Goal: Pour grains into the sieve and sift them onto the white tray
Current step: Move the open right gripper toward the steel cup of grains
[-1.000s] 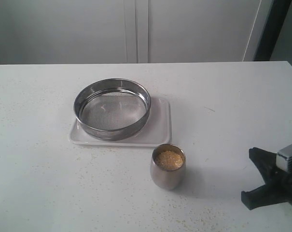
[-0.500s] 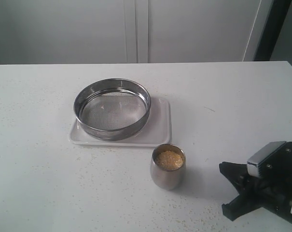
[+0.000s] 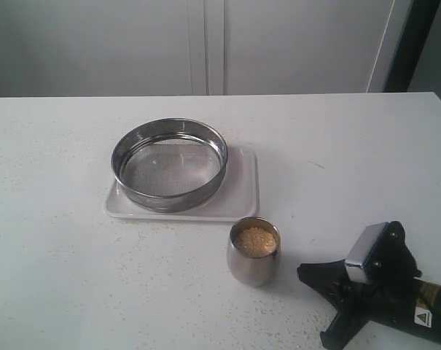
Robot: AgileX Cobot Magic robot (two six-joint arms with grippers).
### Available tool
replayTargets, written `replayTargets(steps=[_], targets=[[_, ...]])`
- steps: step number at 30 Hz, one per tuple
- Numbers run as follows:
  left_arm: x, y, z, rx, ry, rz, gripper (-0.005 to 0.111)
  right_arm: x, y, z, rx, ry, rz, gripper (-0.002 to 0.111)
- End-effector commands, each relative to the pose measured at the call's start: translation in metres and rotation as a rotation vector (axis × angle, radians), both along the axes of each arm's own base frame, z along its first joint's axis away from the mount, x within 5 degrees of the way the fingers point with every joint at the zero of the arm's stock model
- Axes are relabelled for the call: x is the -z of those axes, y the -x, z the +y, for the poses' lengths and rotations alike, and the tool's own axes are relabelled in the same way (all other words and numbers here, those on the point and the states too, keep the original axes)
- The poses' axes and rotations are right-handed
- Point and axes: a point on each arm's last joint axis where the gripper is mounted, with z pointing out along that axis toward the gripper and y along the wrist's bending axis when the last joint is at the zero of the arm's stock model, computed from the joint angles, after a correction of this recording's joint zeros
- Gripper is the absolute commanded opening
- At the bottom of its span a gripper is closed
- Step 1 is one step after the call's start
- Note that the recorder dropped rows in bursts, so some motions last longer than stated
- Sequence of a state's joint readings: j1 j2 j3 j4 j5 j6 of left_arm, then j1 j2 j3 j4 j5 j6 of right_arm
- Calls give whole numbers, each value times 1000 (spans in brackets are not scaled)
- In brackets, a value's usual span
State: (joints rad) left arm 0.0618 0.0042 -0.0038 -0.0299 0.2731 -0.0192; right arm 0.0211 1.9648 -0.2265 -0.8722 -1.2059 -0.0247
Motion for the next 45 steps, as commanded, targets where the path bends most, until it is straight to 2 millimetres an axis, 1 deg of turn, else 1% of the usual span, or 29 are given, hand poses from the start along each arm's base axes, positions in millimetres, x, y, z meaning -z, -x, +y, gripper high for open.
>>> replayTargets(steps=[1,4,5,7,9,12,14,15,17,26,31,36,43,45], targets=[[1,0,0,4,1,-4,0,-1,-2,2,-12,-17,-9,0],[1,0,0,4,1,-4,0,-1,-2,2,-10,-27,2,1],[1,0,0,4,1,-4,0,-1,-2,2,-6,-27,2,4],[1,0,0,4,1,-4,0,-1,-3,1,9,-29,6,14],[1,0,0,4,1,-4,0,-1,-5,0,38,-38,19,33],[1,0,0,4,1,-4,0,-1,-8,-3,114,-79,72,72],[1,0,0,4,1,-4,0,-1,-8,-4,147,-105,103,91],[1,0,0,4,1,-4,0,-1,-9,-4,147,-105,102,99],[1,0,0,4,1,-4,0,-1,-10,-3,140,-106,98,105],[1,0,0,4,1,-4,0,-1,-10,-2,127,-107,95,105],[1,0,0,4,1,-4,0,-2,-6,1,52,-88,73,105],[1,0,0,4,1,-4,0,-2,-5,2,29,-82,65,105],[1,0,0,4,1,-4,0,-2,-7,2,22,-81,56,105],[1,0,0,4,1,-4,0,-1,-9,4,-8,-82,52,105]])
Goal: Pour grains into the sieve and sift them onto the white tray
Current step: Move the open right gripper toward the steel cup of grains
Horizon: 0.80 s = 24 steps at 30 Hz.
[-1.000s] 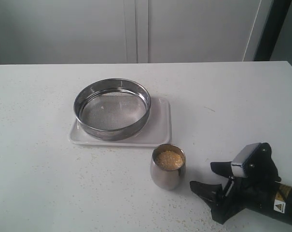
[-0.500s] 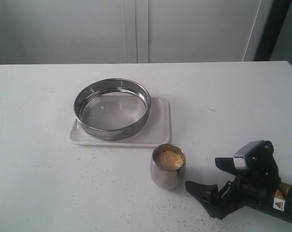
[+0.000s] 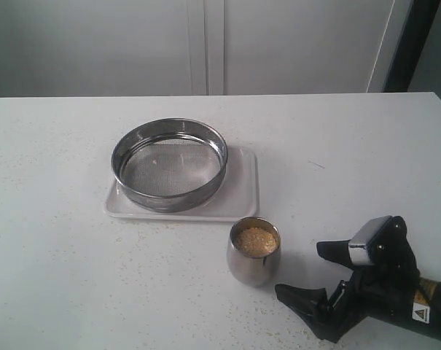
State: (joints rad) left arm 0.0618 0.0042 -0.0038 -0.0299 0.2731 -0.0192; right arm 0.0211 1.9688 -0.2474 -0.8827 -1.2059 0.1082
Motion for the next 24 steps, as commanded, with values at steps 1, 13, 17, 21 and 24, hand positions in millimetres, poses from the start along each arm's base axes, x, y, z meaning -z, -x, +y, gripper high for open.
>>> replayTargets(steps=[1,13,17,21,24], targets=[[1,0,0,4,1,-4,0,1,-5,5,-69,-10,-31,105],[1,0,0,4,1,-4,0,8,-20,15,-138,-14,-52,105],[1,0,0,4,1,-4,0,7,-24,19,-160,-14,-75,105],[1,0,0,4,1,-4,0,5,-26,29,-213,-13,-104,105],[1,0,0,4,1,-4,0,4,-28,35,-238,-12,-122,105]])
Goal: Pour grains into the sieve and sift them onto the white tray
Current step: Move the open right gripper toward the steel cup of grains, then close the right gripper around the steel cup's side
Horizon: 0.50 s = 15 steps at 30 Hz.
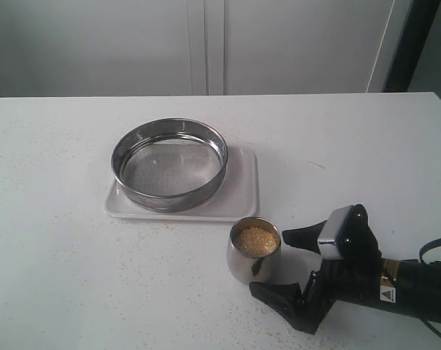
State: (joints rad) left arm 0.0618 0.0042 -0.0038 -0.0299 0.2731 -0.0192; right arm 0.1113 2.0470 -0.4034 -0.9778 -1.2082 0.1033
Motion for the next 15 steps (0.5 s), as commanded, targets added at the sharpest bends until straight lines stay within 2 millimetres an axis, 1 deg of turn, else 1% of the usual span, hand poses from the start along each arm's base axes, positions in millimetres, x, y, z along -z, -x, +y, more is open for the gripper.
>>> replayTargets(steps=[1,11,15], targets=[[1,0,0,4,1,-4,0,-2,-3,10,-56,-8,-44,105],[1,0,0,4,1,-4,0,-7,-14,22,-78,-16,-93,105],[1,0,0,4,1,-4,0,-3,-19,23,-73,-16,-95,105]])
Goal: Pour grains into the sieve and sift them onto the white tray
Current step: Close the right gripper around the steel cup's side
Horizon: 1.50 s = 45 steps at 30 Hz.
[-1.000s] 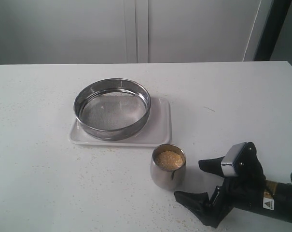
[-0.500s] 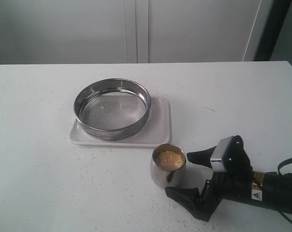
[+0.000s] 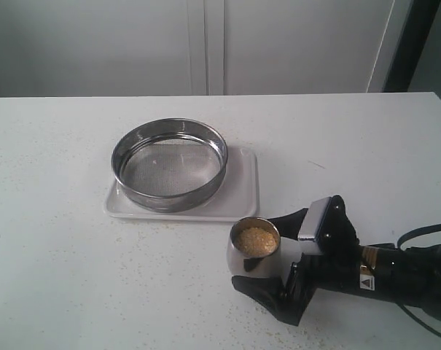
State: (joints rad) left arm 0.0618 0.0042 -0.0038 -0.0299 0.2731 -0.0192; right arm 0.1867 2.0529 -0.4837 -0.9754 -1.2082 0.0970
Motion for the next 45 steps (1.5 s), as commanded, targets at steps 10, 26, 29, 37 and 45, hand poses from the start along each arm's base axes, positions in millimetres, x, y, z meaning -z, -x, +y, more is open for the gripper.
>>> replayTargets(steps=[10,26,29,37,45], targets=[[1,0,0,4,1,-4,0,18,-15,5,-5,-11,24,105],[1,0,0,4,1,-4,0,20,-18,18,-40,-17,14,105],[1,0,0,4,1,-4,0,22,-18,19,-42,-13,8,105],[1,0,0,4,1,-4,0,21,-18,19,-50,-3,-14,82],[1,0,0,4,1,-4,0,21,-18,19,-51,-2,-16,2]])
